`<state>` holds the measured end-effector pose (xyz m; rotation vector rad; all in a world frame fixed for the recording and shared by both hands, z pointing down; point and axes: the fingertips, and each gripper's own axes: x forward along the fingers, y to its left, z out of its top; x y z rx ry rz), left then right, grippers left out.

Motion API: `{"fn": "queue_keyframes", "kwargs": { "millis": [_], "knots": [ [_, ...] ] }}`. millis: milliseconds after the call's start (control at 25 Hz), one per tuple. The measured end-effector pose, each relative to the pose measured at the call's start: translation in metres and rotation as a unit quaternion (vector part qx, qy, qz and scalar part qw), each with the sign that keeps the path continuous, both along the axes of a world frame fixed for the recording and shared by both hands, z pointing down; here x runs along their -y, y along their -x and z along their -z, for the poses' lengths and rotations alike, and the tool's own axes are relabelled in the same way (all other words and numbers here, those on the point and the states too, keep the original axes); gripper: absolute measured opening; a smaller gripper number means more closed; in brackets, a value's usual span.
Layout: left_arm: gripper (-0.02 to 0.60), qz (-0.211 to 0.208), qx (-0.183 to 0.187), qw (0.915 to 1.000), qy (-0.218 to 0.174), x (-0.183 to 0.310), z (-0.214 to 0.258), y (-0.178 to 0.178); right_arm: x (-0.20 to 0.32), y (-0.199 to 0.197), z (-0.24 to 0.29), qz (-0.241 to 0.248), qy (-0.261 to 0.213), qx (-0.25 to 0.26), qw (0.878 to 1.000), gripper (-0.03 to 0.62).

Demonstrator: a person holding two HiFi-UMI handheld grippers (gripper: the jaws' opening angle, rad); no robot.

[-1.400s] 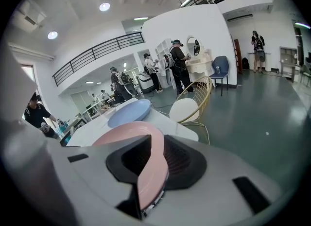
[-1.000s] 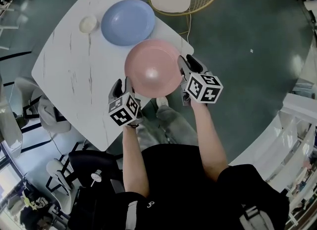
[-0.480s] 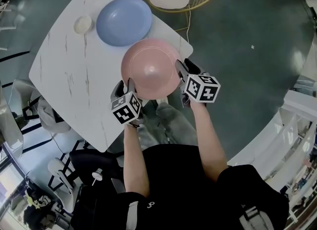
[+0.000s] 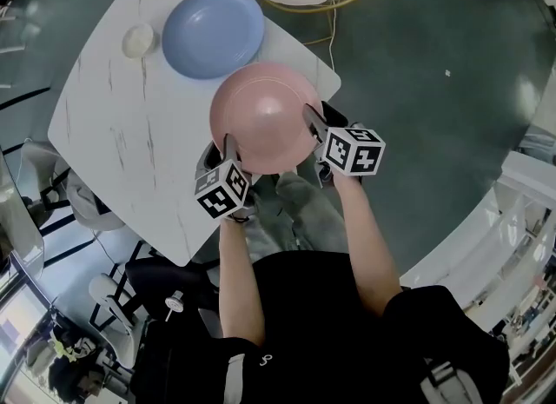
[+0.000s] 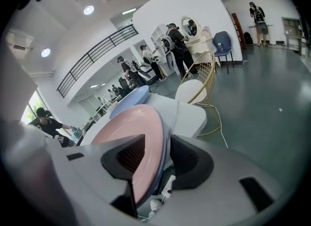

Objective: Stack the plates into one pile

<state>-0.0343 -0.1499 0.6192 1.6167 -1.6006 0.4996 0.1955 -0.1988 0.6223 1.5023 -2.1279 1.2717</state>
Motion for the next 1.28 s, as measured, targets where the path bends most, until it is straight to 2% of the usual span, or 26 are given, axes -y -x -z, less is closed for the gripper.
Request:
{"fn": "queue_keyframes", "kwargs": {
  "millis": [120,200,440,760,960,1280],
  "knots": [
    [0.110,0.009,-0.012,0.9998,0.010,0.000,-0.001,-0.001,-0.001,-0.002,-0.004,-0.002,0.008,-0.011,1.000,0.127],
    [0.102,0.014,-0.028,0.9993,0.020,0.002,-0.001,-0.001,0.000,-0.007,-0.006,-0.009,0.018,-0.018,1.000,0.060],
    [0.081,0.053,-0.071,0.9956,0.030,-0.002,0.005,-0.001,-0.002,-0.010,0.002,-0.007,0.023,0.005,1.000,0.048],
    [0.081,0.049,-0.059,0.9971,0.000,0.006,0.037,0.002,0.009,-0.007,0.031,-0.002,-0.006,0.013,1.000,0.049],
    [0.080,0.051,-0.065,0.9964,-0.019,0.011,0.057,0.001,0.018,-0.006,0.053,0.001,-0.027,0.015,1.000,0.049],
    [0.080,0.064,-0.060,0.9953,-0.040,0.008,0.080,0.020,0.022,0.012,0.075,0.014,-0.050,0.020,0.998,0.049]
  ]
}}
